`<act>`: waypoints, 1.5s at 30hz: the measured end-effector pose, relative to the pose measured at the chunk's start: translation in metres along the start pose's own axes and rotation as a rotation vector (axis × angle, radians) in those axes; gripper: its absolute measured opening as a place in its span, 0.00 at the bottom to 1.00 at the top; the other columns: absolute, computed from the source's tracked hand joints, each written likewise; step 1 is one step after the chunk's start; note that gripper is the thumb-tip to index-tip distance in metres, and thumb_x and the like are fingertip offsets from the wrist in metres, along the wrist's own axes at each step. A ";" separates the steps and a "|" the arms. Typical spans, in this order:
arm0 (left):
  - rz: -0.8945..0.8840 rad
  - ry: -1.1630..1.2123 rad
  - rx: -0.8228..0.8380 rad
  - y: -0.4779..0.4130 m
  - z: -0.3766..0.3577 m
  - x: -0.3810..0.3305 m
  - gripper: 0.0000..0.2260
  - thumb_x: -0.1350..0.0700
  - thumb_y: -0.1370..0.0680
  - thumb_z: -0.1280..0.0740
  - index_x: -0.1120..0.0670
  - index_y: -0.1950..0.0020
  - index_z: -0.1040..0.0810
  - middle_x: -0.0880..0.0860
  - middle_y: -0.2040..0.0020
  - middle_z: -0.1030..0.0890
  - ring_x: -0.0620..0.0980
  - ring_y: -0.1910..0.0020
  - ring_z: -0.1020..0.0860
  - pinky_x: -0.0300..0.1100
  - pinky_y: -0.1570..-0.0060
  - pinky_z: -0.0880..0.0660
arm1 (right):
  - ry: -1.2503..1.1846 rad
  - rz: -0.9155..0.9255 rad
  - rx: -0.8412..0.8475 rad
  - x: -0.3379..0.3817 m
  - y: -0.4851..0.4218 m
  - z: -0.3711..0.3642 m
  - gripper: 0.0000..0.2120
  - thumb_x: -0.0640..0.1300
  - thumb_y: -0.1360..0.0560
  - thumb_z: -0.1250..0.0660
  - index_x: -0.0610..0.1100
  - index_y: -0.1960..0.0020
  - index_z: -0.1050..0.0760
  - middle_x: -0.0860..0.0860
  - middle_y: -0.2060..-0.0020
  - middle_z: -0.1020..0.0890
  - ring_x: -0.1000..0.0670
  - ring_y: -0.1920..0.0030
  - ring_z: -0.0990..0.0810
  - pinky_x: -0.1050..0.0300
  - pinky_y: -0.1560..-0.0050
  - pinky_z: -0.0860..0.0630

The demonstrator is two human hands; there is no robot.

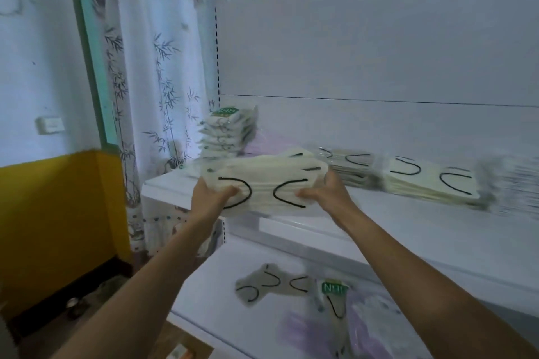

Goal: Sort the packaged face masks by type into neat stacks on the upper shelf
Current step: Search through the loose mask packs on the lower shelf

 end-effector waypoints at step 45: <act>-0.155 -0.504 0.156 -0.058 -0.092 0.043 0.13 0.62 0.22 0.43 0.56 0.38 0.37 0.55 0.58 0.26 0.58 0.57 0.27 0.46 0.59 0.33 | 0.447 -0.216 -0.367 -0.064 -0.027 0.053 0.11 0.37 0.27 0.36 0.41 0.51 0.37 0.52 0.59 0.31 0.49 0.55 0.32 0.63 0.68 0.37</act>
Point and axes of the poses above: each hand's wrist, its own y-axis away from the middle knuckle, its own z-axis out of the back of the hand, x = y × z, the point moved 9 cm from there along -y, towards the middle knuckle
